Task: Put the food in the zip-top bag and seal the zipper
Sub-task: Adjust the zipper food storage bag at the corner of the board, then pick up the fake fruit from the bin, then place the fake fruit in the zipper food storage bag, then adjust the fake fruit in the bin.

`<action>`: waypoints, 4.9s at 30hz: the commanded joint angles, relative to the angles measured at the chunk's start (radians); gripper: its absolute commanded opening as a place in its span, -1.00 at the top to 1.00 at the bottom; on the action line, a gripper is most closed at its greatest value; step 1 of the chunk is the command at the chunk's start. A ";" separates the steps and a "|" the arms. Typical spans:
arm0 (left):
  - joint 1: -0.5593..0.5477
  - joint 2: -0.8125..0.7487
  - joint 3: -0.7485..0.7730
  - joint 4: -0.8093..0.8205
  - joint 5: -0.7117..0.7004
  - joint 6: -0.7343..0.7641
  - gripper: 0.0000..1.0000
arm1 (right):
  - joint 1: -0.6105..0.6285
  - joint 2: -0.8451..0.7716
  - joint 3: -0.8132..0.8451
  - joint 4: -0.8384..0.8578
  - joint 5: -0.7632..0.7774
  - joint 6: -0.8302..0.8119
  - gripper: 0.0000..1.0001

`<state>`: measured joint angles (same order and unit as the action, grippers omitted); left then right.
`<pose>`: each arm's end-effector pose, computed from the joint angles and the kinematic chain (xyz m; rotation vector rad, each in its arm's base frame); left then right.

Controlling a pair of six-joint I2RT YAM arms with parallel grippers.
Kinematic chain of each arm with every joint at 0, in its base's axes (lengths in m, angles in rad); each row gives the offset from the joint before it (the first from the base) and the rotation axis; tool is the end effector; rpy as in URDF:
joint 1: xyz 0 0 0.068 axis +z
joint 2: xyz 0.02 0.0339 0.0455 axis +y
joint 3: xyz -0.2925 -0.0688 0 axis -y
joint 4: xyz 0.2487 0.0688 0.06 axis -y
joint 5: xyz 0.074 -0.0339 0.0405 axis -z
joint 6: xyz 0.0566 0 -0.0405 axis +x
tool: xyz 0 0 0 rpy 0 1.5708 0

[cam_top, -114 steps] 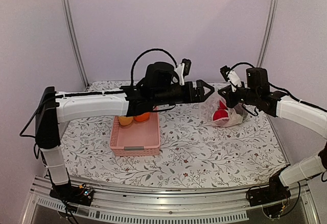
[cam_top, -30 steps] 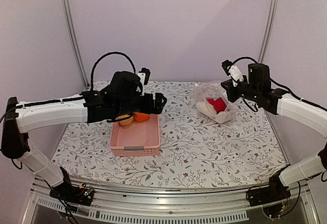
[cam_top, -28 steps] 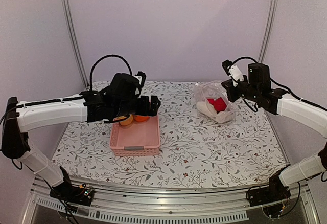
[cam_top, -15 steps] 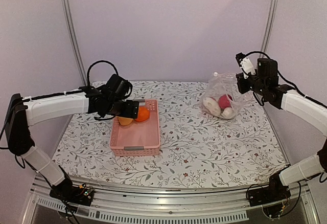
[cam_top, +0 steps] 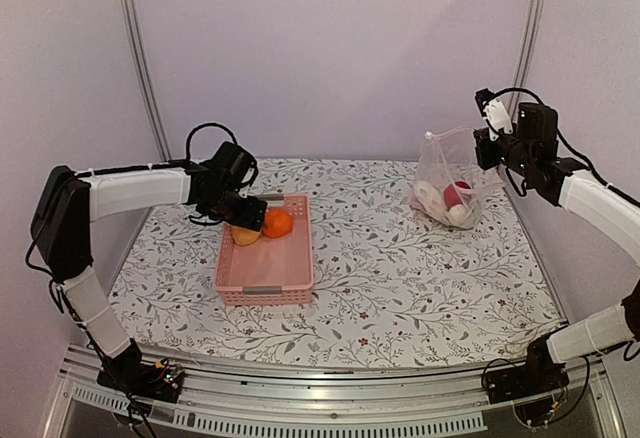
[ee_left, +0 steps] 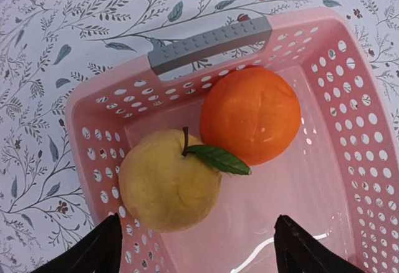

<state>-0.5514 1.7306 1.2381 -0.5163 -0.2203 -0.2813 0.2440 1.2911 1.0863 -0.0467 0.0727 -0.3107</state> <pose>0.3326 -0.1901 0.2282 0.2618 2.5293 -0.0396 0.3128 0.0736 0.3703 -0.4495 1.7668 -0.1134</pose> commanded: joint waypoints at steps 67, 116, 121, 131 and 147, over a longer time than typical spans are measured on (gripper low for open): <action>-0.299 0.039 0.437 -0.043 0.072 -0.009 -0.15 | -0.029 -0.023 -0.071 -0.055 -0.356 0.056 1.00; -0.452 0.473 0.868 0.618 0.348 -0.192 -0.99 | -0.027 -0.036 -0.045 -0.092 -0.416 0.111 1.00; -0.458 0.318 0.732 0.603 0.294 -0.117 -0.99 | -0.027 -0.039 -0.045 -0.091 -0.408 0.109 1.00; -0.405 0.046 0.382 0.346 -0.057 0.009 -0.99 | -0.026 -0.039 -0.049 -0.091 -0.406 0.101 1.00; -0.176 -0.029 0.076 0.013 -0.133 -0.080 -0.98 | -0.027 -0.011 -0.053 -0.090 -0.409 0.093 1.00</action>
<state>-0.7803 1.7187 1.3624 -0.4400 -0.3500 -0.3111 0.2195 1.2709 1.0267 -0.1246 -0.3424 -0.2096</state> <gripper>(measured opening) 0.988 0.005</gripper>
